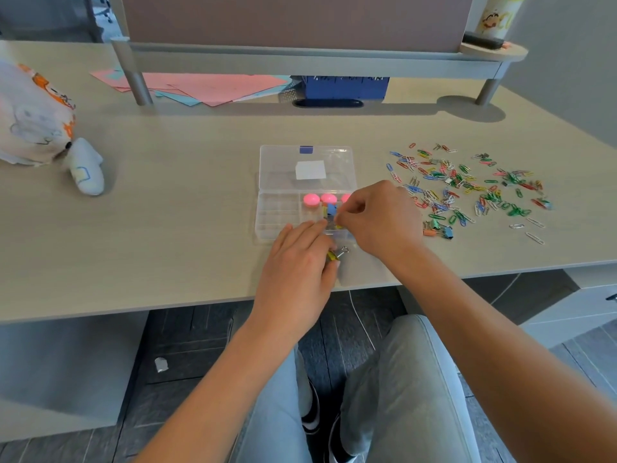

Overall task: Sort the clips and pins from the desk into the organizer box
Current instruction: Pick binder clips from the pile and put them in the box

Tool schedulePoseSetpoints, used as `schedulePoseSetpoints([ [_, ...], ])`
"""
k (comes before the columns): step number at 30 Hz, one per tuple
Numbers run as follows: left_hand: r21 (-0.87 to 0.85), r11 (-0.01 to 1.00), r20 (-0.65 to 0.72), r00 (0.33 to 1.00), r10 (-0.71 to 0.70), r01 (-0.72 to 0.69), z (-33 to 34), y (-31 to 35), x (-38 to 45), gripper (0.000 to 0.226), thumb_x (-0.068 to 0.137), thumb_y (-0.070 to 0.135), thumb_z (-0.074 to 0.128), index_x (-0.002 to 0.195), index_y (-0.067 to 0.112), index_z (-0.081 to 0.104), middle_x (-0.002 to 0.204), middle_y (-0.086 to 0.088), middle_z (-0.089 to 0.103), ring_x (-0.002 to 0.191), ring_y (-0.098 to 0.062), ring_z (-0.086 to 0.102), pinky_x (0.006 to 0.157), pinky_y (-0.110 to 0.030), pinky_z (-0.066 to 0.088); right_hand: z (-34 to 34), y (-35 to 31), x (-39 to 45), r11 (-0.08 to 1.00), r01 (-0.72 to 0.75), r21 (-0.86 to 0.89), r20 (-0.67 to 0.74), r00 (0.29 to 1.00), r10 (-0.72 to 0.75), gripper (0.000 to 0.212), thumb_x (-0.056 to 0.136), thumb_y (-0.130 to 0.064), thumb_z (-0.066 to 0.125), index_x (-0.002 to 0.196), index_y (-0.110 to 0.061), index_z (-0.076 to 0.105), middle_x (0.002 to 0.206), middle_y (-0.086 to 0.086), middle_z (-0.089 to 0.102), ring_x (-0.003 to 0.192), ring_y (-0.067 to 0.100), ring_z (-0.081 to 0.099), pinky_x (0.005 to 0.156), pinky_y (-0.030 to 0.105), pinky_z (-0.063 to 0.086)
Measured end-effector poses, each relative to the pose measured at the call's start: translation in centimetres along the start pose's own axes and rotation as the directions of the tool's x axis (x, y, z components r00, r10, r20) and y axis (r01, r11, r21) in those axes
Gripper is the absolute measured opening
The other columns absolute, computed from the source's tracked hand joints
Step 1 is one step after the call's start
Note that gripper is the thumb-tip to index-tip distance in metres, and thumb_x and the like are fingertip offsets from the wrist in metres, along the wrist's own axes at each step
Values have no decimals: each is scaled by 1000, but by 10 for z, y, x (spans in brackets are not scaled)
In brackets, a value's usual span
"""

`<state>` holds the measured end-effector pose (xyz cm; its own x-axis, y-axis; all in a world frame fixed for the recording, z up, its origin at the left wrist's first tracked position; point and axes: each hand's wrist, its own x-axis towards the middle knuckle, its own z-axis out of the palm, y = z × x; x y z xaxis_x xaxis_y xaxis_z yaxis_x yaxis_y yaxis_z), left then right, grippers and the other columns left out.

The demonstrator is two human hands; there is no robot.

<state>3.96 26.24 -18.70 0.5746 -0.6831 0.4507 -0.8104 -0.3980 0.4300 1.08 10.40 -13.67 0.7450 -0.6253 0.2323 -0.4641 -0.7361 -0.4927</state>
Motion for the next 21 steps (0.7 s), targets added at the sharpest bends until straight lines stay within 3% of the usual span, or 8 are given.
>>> schedulePoseSetpoints([
  [7, -12, 1000, -6, 1000, 12, -12, 0, -2, -1, 16, 91, 19, 64, 106, 13, 68, 138, -4, 58, 133, -23, 48, 119, -42, 25, 5, 2, -2, 1000, 15, 7, -36, 999, -15, 8, 80, -22, 69, 78, -28, 74, 73, -9, 70, 71, 16, 66, 63, 32, 56],
  [21, -38, 999, -4, 1000, 7, -7, 0, -3, -1, 16, 91, 18, 64, 106, 13, 68, 139, -5, 58, 133, -22, 48, 120, -43, 24, 1, -4, 14, 995, -29, -94, 44, 998, 33, 8, 80, -20, 67, 81, -24, 74, 83, -4, 71, 75, 22, 68, 65, 34, 57],
])
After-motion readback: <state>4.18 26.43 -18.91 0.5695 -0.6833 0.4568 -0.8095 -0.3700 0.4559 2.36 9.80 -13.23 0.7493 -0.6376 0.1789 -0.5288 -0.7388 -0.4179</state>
